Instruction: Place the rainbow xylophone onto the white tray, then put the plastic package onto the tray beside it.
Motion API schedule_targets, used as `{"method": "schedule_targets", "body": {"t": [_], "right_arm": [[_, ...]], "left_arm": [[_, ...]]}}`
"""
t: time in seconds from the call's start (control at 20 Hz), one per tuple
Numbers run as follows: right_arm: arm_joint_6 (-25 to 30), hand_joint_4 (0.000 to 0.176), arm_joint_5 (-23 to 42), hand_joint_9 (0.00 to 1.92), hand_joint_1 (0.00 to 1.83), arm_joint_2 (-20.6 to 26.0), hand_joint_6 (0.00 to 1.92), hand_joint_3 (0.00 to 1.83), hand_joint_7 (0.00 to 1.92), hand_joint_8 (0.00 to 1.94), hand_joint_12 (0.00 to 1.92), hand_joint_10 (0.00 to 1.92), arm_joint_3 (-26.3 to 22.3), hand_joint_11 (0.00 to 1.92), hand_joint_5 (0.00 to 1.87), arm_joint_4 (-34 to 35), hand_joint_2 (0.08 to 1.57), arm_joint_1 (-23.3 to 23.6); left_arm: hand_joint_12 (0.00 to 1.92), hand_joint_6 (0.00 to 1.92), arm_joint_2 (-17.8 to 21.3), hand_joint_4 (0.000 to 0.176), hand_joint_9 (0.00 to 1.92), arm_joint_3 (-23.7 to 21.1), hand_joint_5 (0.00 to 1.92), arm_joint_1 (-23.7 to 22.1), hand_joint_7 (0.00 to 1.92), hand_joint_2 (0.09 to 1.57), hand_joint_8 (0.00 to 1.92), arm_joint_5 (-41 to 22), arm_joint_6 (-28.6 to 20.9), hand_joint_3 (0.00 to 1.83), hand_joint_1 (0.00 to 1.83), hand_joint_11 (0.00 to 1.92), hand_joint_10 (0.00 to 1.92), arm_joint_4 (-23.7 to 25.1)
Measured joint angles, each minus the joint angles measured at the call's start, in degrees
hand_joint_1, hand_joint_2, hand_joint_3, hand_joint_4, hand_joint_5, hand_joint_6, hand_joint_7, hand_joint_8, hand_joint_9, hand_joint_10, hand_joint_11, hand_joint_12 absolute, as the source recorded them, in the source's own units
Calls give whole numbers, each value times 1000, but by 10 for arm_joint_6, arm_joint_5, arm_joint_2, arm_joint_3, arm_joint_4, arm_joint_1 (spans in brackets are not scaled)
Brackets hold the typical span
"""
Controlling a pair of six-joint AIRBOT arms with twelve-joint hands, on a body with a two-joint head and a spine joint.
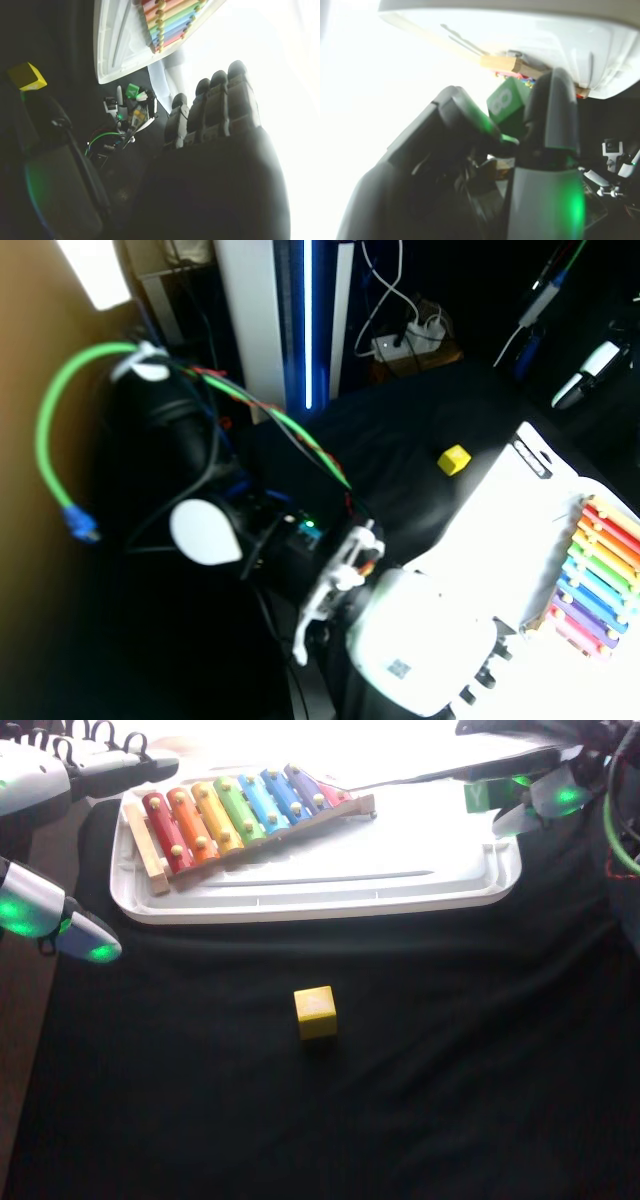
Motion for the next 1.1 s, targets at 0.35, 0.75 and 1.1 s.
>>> {"method": "schedule_targets", "body": {"t": [0.35, 0.75, 1.1], "right_arm": [[0, 95, -17, 1247, 1672, -42, 1921, 0, 999, 1941, 1921, 1921, 62, 1352, 847, -3, 1140, 0], [20, 68, -21, 914, 1313, -59, 1921, 5, 674, 1941, 1921, 1921, 82, 1034, 615, -26, 1195, 0], [25, 129, -20, 280, 887, -61, 17, 0, 322, 107, 1020, 268, 82, 44, 308, -49, 974, 0]], "left_arm": [[0, 0, -9, 140, 0, 2, 0, 0, 0, 731, 0, -21, -8, 0, 834, 0, 0, 0], [0, 0, -23, 85, 0, 8, 0, -9, 0, 755, 0, -37, -16, 10, 838, 0, 0, 0], [0, 0, -23, 119, 0, 8, 0, -9, 0, 752, 0, -37, -19, 6, 824, 0, 0, 0]]}}
